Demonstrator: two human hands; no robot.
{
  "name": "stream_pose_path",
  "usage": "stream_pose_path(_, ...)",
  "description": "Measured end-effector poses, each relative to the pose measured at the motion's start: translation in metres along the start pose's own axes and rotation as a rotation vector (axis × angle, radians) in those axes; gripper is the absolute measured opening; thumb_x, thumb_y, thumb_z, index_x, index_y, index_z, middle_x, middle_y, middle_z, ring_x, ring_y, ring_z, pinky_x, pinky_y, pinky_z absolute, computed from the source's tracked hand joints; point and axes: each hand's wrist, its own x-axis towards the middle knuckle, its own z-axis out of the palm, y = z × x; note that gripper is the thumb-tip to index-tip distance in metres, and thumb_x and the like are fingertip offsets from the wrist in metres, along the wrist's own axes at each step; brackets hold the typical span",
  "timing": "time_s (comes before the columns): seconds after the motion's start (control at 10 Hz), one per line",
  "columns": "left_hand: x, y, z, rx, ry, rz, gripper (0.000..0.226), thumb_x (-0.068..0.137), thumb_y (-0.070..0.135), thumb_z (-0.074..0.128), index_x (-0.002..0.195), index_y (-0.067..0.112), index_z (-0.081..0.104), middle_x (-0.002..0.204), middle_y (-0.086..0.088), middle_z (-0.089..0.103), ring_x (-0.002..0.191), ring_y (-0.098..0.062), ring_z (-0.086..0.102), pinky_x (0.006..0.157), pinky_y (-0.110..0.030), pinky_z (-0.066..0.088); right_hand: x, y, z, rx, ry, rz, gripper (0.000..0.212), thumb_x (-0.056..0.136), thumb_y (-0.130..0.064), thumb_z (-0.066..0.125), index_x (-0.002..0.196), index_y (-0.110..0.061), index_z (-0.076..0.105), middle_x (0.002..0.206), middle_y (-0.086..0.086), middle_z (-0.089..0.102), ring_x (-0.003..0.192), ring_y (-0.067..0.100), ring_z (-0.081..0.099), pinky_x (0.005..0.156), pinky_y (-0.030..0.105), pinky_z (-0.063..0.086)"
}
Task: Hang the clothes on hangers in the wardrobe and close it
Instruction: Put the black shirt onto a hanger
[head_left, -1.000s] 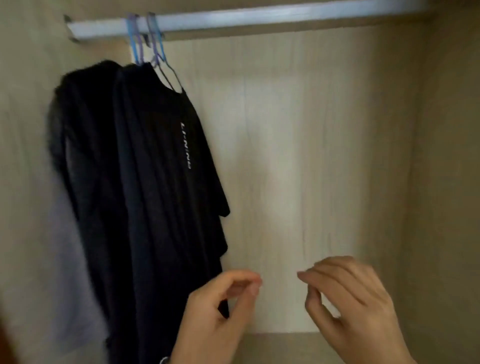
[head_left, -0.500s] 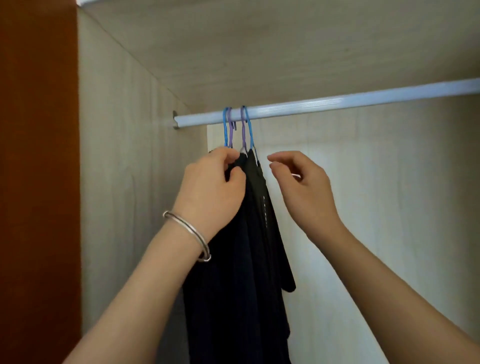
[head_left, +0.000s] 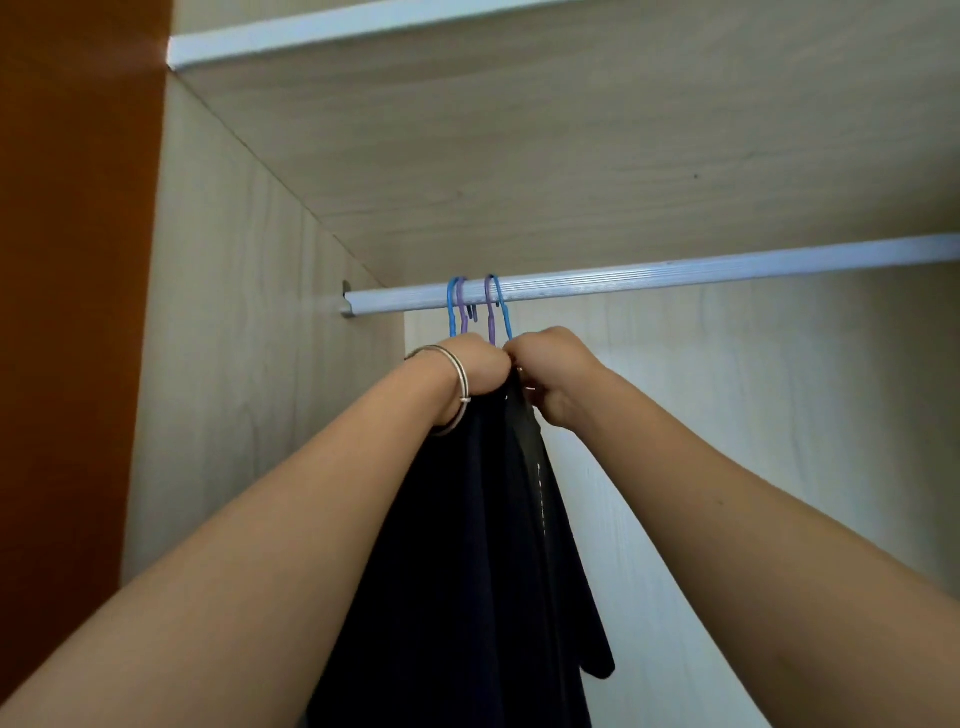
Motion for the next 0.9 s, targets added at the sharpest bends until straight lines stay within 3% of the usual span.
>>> stream_pose_path(0.1, 0.010, -0.004, -0.001, -0.289, -0.213, -0.034, 0.017, 0.090, 0.009, 0.043, 0.089, 0.002, 0.058, 0.096, -0.017, 0.061, 0.084, -0.028, 0.060, 0.077, -0.029, 0.046, 0.007, -0.004, -0.005, 0.066, 0.051, 0.086, 0.023, 0.084, 0.006, 0.037, 0.065, -0.005, 0.045, 0.051, 0.008, 0.046, 0.049, 0.019, 0.037, 0.046, 0.023, 0.031)
stream_pose_path(0.2, 0.017, -0.003, 0.000, -0.348, -0.155, -0.051, 0.020, 0.093, 0.011, 0.042, 0.078, 0.004, 0.053, 0.076, -0.014, 0.057, 0.062, -0.024, 0.054, 0.060, -0.029, 0.043, 0.014, -0.009, -0.011, 0.039, 0.156, 0.090, 0.011, 0.087, 0.000, 0.041, 0.080, -0.003, 0.048, 0.060, 0.008, 0.044, 0.049, 0.019, 0.034, 0.047, 0.026, 0.036)
stream_pose_path(0.3, 0.021, 0.002, 0.001, -0.061, -0.004, -0.012, 0.035, 0.098, 0.014, 0.035, 0.124, -0.003, 0.052, 0.127, -0.019, 0.056, 0.116, -0.031, 0.054, 0.095, -0.032, 0.041, 0.017, -0.012, -0.013, 0.098, 0.195, 0.028, 0.013, 0.087, 0.000, 0.045, 0.076, -0.006, 0.044, 0.066, 0.008, 0.039, 0.048, 0.018, 0.033, 0.049, 0.024, 0.035)
stream_pose_path(0.4, 0.025, 0.007, -0.008, -0.066, -0.015, 0.013, 0.038, 0.098, 0.013, 0.035, 0.131, -0.003, 0.047, 0.124, -0.020, 0.058, 0.117, -0.029, 0.052, 0.095, -0.030, 0.042, 0.018, -0.020, -0.018, 0.112, 0.179, -0.049, 0.025, 0.087, 0.000, 0.046, 0.066, -0.010, 0.040, 0.061, 0.007, 0.039, 0.047, 0.018, 0.037, 0.052, 0.027, 0.037)
stream_pose_path(0.5, 0.023, 0.012, -0.017, -0.234, 0.016, 0.093, 0.021, 0.093, 0.011, 0.047, 0.107, 0.004, 0.061, 0.074, -0.005, 0.049, 0.073, -0.017, 0.049, 0.065, -0.017, 0.043, 0.007, -0.034, -0.022, 0.114, 0.155, -0.105, 0.027, 0.088, -0.003, 0.045, 0.063, -0.012, 0.040, 0.061, 0.005, 0.042, 0.047, 0.016, 0.043, 0.051, 0.024, 0.039)
stream_pose_path(0.6, -0.018, 0.028, -0.025, -0.002, 0.041, 0.110, 0.029, 0.098, 0.015, 0.037, 0.111, 0.001, 0.058, 0.109, -0.016, 0.060, 0.101, -0.020, 0.057, 0.099, -0.024, 0.031, -0.009, -0.040, -0.025, 0.229, 0.177, -0.093, 0.014, 0.086, -0.002, 0.040, 0.074, -0.007, 0.045, 0.056, 0.007, 0.039, 0.026, 0.012, 0.038, 0.053, 0.027, 0.035)
stream_pose_path(0.7, -0.041, 0.034, -0.022, -0.265, 0.095, 0.063, 0.037, 0.099, 0.016, 0.036, 0.132, 0.006, 0.047, 0.136, -0.015, 0.051, 0.116, -0.027, 0.053, 0.076, -0.009, 0.038, -0.026, -0.039, -0.031, 0.259, 0.148, -0.081, 0.011, 0.085, -0.001, 0.038, 0.090, -0.005, 0.047, 0.051, 0.007, 0.040, 0.019, 0.008, 0.035, 0.064, 0.033, 0.036)
stream_pose_path(0.8, -0.070, 0.034, -0.018, -0.342, 0.117, 0.079, 0.029, 0.094, 0.015, 0.045, 0.109, -0.002, 0.063, 0.094, -0.012, 0.072, 0.056, -0.006, 0.053, 0.031, -0.003, 0.031, -0.051, -0.035, -0.038, 0.251, 0.065, -0.084, 0.011, 0.086, -0.002, 0.039, 0.083, -0.006, 0.049, 0.052, 0.006, 0.039, 0.029, 0.013, 0.040, 0.064, 0.033, 0.036)
stream_pose_path(0.9, -0.105, 0.026, -0.007, -0.448, 0.121, -0.004, 0.030, 0.094, 0.009, 0.043, 0.069, 0.005, 0.058, 0.029, 0.004, 0.052, 0.027, -0.001, 0.046, 0.031, -0.005, 0.034, -0.082, -0.020, -0.042, 0.238, -0.045, -0.053, 0.023, 0.084, -0.003, 0.044, 0.062, -0.009, 0.047, 0.052, 0.003, 0.040, 0.049, 0.017, 0.033, 0.058, 0.031, 0.032)
